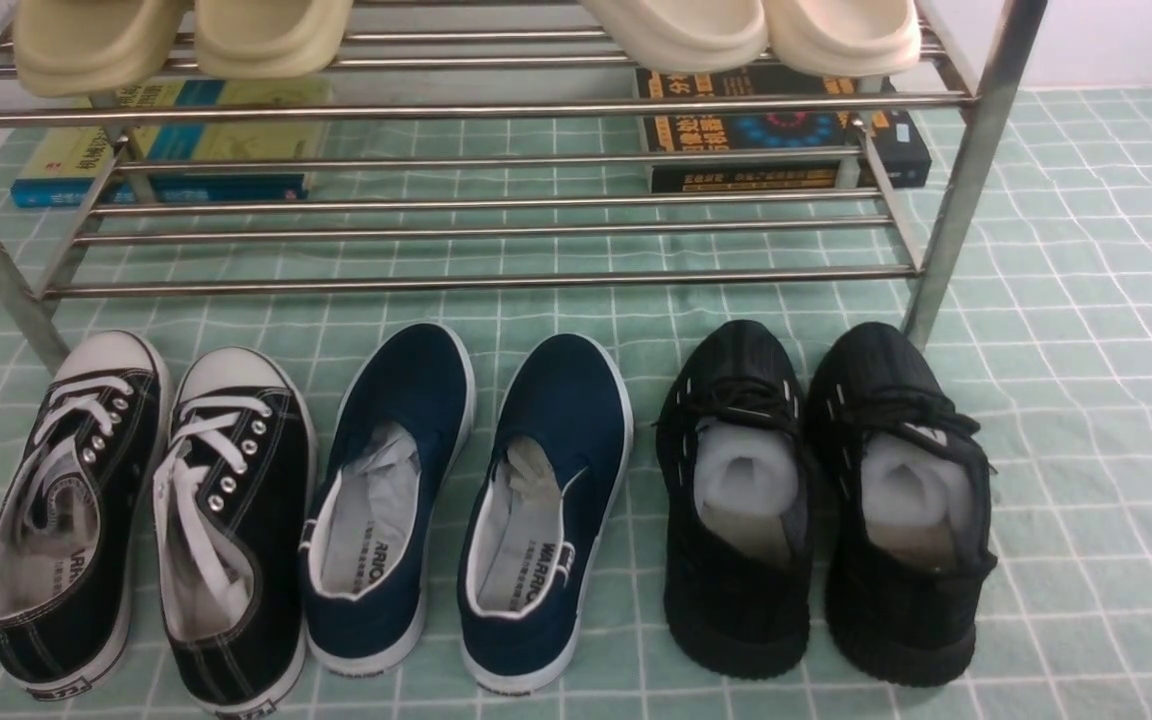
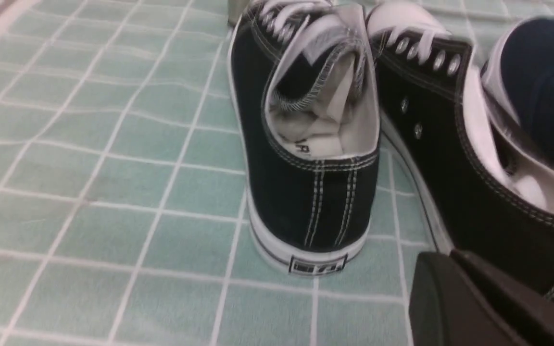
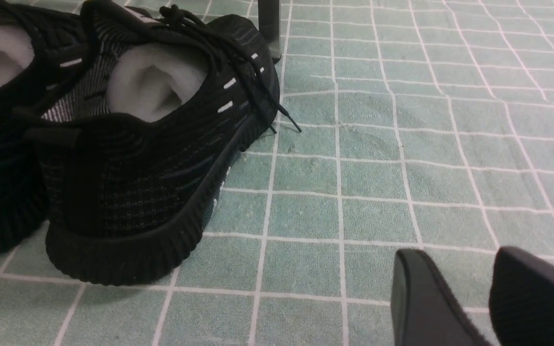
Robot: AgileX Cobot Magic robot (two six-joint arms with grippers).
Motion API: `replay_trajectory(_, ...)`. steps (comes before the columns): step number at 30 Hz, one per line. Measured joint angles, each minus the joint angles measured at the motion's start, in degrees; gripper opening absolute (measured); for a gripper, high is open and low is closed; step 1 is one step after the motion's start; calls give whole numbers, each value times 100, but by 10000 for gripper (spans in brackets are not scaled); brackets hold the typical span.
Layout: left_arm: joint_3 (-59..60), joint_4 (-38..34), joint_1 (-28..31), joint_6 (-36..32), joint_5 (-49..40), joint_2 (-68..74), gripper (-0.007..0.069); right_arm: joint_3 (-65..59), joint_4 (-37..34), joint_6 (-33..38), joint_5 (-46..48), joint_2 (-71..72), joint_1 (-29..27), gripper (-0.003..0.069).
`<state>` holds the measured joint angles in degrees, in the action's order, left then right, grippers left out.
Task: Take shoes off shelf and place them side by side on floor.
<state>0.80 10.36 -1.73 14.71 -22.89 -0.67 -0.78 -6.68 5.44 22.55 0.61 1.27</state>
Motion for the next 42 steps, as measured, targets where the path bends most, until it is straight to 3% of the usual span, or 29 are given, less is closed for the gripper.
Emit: replay_trajectory(42,11,113,-170,-88,53,0,73,0,0,0,0,0,0,241)
